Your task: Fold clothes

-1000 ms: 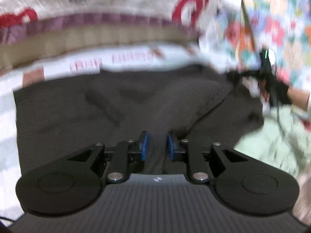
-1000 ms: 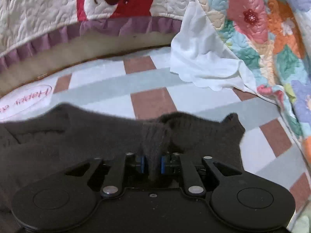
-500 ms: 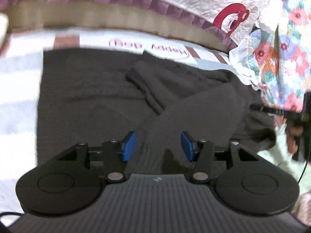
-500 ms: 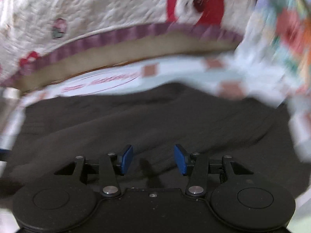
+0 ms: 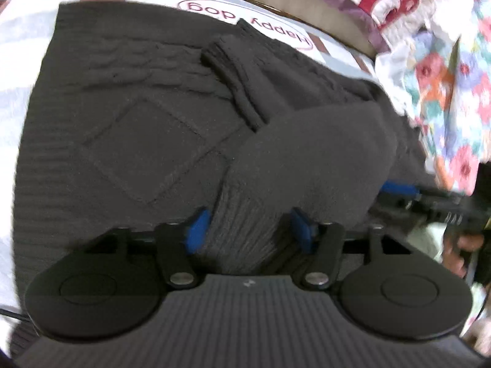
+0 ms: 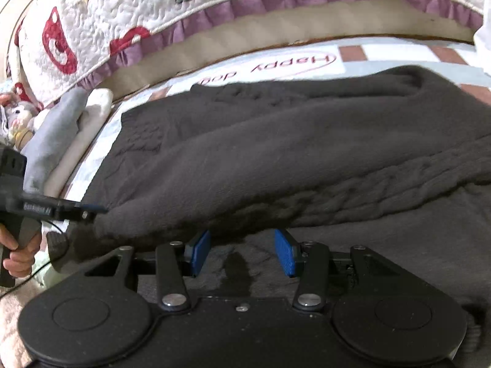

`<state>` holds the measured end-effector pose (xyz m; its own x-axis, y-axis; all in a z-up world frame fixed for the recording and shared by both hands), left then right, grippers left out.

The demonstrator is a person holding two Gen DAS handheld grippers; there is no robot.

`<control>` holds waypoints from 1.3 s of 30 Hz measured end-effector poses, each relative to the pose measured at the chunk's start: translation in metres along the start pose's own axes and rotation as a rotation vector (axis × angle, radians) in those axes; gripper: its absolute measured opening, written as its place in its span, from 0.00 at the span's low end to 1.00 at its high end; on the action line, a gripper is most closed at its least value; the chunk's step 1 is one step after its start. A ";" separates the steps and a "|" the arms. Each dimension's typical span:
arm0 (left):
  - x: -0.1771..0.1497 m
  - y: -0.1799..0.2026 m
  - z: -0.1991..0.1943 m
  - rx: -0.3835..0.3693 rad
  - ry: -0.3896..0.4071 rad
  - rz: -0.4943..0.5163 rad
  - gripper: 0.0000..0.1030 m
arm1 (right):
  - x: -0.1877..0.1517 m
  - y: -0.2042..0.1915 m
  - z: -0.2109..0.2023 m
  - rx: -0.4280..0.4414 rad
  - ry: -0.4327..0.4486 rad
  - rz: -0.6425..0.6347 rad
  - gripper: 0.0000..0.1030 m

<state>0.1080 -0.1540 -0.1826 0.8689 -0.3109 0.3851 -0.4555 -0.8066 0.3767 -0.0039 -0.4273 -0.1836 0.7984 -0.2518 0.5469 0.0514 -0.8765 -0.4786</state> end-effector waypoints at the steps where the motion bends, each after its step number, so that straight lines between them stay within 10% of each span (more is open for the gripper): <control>1: 0.005 0.003 -0.008 0.011 0.050 0.029 0.09 | -0.002 -0.004 0.004 0.016 -0.010 -0.006 0.51; 7: 0.070 0.003 -0.052 0.103 0.352 0.036 0.09 | 0.003 -0.012 0.001 0.013 -0.002 -0.041 0.52; 15: 0.059 -0.035 0.011 0.124 0.193 -0.076 0.11 | 0.008 -0.028 0.007 -0.028 0.016 -0.088 0.54; 23: 0.059 -0.052 -0.002 0.008 0.245 -0.190 0.17 | 0.007 -0.111 0.059 -0.114 -0.166 -0.673 0.54; 30: 0.058 -0.070 0.002 -0.063 0.239 -0.292 0.31 | 0.022 -0.115 0.104 -0.068 -0.186 -0.657 0.61; 32: 0.056 -0.067 0.006 -0.056 0.233 -0.273 0.35 | 0.023 -0.112 0.099 -0.022 -0.137 -0.613 0.47; 33: 0.056 -0.065 0.007 -0.035 0.228 -0.245 0.36 | 0.026 -0.112 0.093 0.020 -0.114 -0.569 0.15; 34: 0.055 -0.062 0.009 -0.011 0.220 -0.211 0.37 | 0.030 -0.112 0.083 0.079 -0.092 -0.501 0.05; 39: 0.055 -0.055 0.013 0.011 0.208 -0.149 0.50 | 0.038 -0.123 0.054 0.105 -0.047 -0.487 0.01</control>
Point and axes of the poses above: each gripper's, at about its wrist camera, not at the fingertips, and z roughly the way its jaws point, y to its right, x to its top, the point moved 5 cm from there along z, roughly the way its jaws point, and after that the axes turned 9 degrees about x, right-handed, at the moved point
